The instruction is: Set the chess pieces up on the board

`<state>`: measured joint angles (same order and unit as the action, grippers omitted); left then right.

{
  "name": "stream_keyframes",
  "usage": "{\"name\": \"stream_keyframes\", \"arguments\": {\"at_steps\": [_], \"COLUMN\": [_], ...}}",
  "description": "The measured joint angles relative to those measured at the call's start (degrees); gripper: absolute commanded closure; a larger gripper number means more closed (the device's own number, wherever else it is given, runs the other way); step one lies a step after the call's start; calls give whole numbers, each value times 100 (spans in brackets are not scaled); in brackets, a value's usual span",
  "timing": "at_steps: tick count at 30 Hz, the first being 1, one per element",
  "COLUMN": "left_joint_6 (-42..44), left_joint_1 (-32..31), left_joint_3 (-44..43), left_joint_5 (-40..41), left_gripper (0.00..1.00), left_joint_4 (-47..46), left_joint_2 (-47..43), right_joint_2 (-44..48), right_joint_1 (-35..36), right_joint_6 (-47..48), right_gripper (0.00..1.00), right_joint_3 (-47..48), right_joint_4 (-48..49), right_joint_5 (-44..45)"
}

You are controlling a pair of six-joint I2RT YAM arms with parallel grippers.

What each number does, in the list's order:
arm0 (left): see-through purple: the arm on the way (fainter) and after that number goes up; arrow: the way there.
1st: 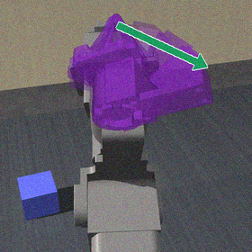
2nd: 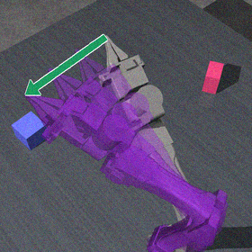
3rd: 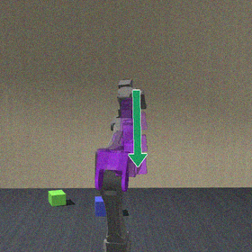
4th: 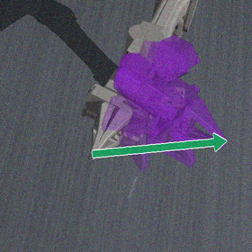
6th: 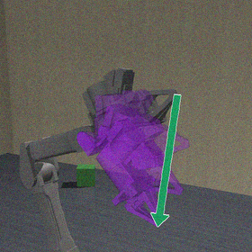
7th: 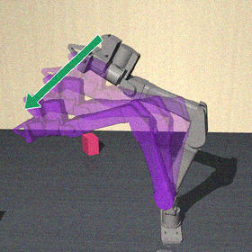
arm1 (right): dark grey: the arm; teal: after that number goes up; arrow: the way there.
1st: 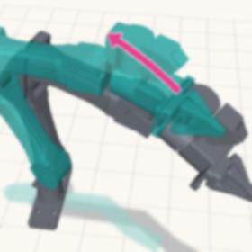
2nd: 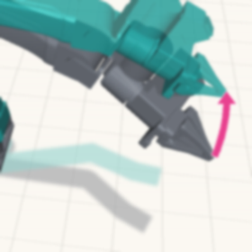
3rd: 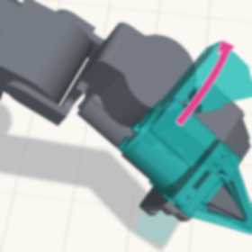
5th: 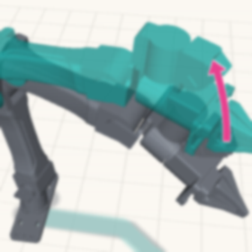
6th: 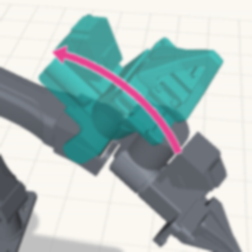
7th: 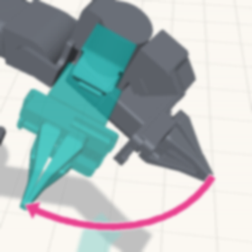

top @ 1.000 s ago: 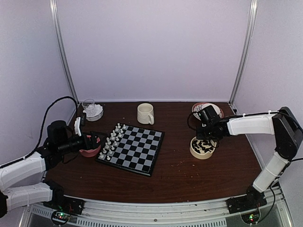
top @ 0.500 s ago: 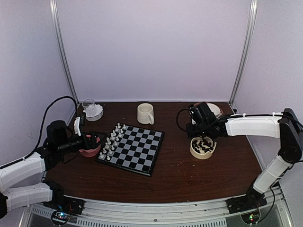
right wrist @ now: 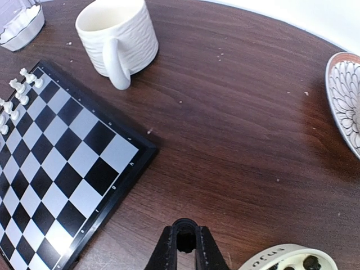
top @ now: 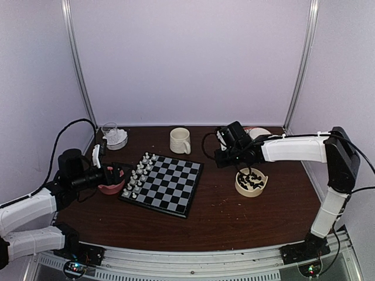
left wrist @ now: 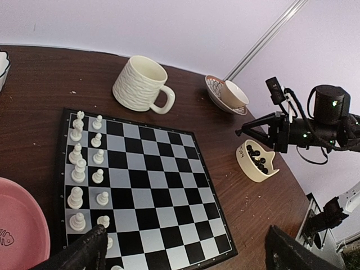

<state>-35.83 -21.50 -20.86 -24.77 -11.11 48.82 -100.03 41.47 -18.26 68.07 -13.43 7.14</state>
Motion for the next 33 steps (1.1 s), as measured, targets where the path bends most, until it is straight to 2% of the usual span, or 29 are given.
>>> {"name": "stream_keyframes", "arguments": {"at_steps": [17,33], "left_joint_6": [293,385], "left_joint_1": [-450,-476], "left_joint_3": [-216,-219], "left_joint_5": [-162,-151], "left_gripper": [2,2], "left_joint_4": [-105,-87], "left_joint_2": [710,688], "right_joint_2": [-1858,-2647], "right_joint_1": [68,116], "right_joint_6": [44,332], "right_gripper": [91,91], "right_joint_3": [1843,2629], "right_joint_4": [-192,-376], "right_joint_5": [-520,-518]}}
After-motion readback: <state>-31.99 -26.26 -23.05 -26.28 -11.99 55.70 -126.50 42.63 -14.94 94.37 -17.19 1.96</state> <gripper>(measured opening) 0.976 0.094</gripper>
